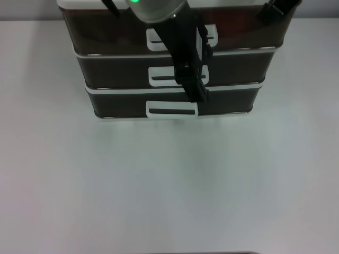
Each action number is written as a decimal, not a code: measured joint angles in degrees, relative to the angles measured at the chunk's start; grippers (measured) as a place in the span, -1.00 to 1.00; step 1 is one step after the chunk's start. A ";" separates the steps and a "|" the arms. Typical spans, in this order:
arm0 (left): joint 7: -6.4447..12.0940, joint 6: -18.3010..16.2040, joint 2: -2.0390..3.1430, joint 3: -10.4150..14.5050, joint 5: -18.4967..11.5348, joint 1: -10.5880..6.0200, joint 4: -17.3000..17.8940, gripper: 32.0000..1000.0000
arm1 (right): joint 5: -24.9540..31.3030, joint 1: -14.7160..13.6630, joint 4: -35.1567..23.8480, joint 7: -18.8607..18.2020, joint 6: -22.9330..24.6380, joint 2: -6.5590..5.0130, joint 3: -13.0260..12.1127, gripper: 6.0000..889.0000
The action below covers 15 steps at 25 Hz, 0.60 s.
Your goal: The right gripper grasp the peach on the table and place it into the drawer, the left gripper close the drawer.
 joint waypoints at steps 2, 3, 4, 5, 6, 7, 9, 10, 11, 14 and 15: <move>-0.52 1.28 -0.01 0.52 -0.92 0.31 1.52 0.69 | 0.00 -0.05 -0.06 0.00 0.00 0.00 0.07 0.65; -1.00 2.27 0.01 0.89 -1.63 0.46 2.33 0.69 | 0.00 -0.09 -0.02 0.00 0.00 0.00 0.14 0.65; -1.00 2.27 0.01 0.89 -1.63 0.46 2.33 0.69 | 0.00 -0.09 -0.02 0.00 0.00 0.00 0.14 0.65; -1.42 3.10 0.01 1.00 -1.84 0.62 2.89 0.69 | 0.00 -0.12 0.02 -0.01 0.00 0.00 0.16 0.65; -1.76 3.82 0.01 1.10 -1.93 0.85 3.38 0.69 | 0.00 -0.12 0.04 -0.01 0.00 -0.01 0.16 0.65; -2.09 4.44 0.00 1.22 -1.94 1.18 3.87 0.69 | 0.00 -0.14 0.03 -0.01 0.00 -0.04 0.15 0.65; -3.11 5.35 0.03 1.84 -1.86 2.42 5.37 0.69 | 0.06 -0.24 -0.08 0.01 0.00 -0.07 0.09 0.65; -3.73 5.77 0.07 2.26 -1.79 3.48 6.64 0.69 | 0.12 -0.32 -0.18 0.03 0.00 -0.07 0.05 0.65; -4.11 6.14 0.09 2.53 -1.71 4.31 7.77 0.69 | 0.21 -0.42 -0.21 0.04 0.00 -0.08 0.02 0.65; -5.50 7.57 0.16 3.05 -1.59 8.29 12.70 0.69 | 0.35 -0.79 -0.23 0.04 0.00 -0.08 0.00 0.65; -5.96 7.89 0.23 3.04 -1.55 9.60 14.28 0.69 | 0.41 -0.96 -0.25 0.02 0.00 -0.08 0.00 0.65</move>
